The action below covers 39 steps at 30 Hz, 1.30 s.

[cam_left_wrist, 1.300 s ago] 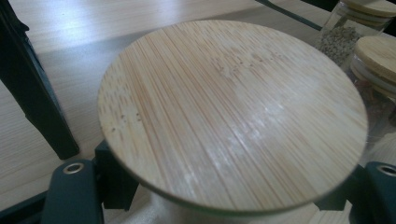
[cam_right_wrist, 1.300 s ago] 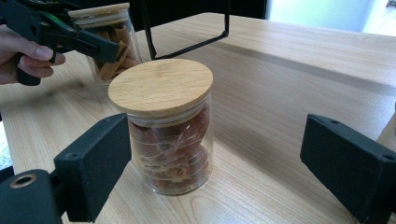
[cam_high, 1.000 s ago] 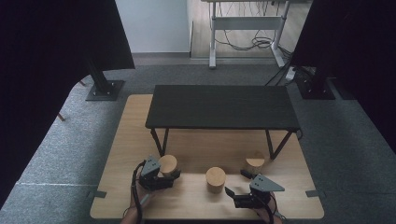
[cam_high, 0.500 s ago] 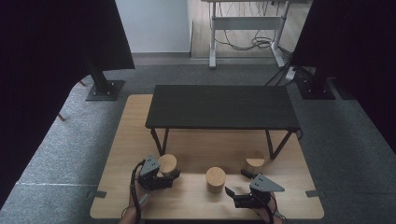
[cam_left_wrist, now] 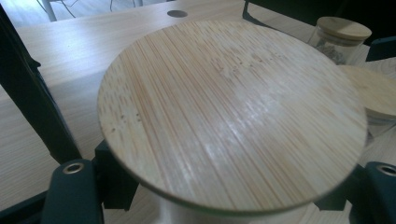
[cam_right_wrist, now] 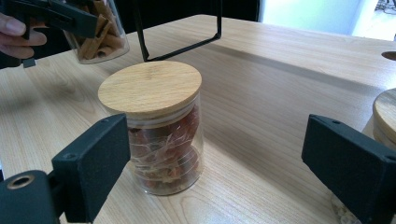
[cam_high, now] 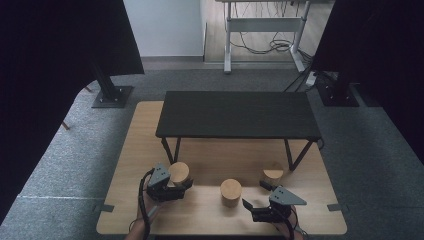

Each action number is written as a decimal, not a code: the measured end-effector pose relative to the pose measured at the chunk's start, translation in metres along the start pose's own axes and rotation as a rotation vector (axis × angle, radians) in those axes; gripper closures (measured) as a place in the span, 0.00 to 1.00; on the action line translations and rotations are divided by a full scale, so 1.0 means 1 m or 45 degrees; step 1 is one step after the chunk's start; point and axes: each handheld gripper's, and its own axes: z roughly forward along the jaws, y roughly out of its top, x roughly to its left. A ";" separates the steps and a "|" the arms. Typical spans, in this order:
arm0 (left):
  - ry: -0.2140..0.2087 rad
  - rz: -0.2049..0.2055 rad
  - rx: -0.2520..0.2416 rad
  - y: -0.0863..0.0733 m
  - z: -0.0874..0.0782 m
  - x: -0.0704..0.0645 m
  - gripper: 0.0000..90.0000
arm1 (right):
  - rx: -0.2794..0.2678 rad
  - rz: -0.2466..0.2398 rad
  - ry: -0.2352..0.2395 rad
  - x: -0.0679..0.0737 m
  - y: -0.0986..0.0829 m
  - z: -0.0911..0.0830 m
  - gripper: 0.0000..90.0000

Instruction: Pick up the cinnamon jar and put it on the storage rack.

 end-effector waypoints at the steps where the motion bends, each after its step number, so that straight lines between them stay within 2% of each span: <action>1: -0.002 0.001 0.001 0.000 -0.001 -0.001 0.28 | 0.000 -0.001 0.000 0.000 0.000 0.000 0.08; 14: -0.013 0.018 -0.030 0.017 -0.010 -0.005 0.28 | -0.008 -0.002 -0.003 0.002 0.000 0.000 0.08; 23: -0.022 0.026 -0.029 0.023 -0.013 -0.007 0.28 | -0.006 -0.006 -0.009 0.002 0.001 0.000 0.08; 29: -0.009 0.034 -0.013 0.025 -0.014 -0.008 0.28 | -0.012 -0.001 -0.028 0.001 0.001 -0.001 0.08; 35: -0.013 0.034 -0.025 0.029 -0.017 -0.009 0.28 | -0.005 -0.002 -0.025 0.002 0.000 0.001 0.08; 39: -0.006 0.056 -0.016 0.034 -0.019 -0.012 0.28 | -0.003 -0.002 -0.032 0.002 0.000 0.001 0.08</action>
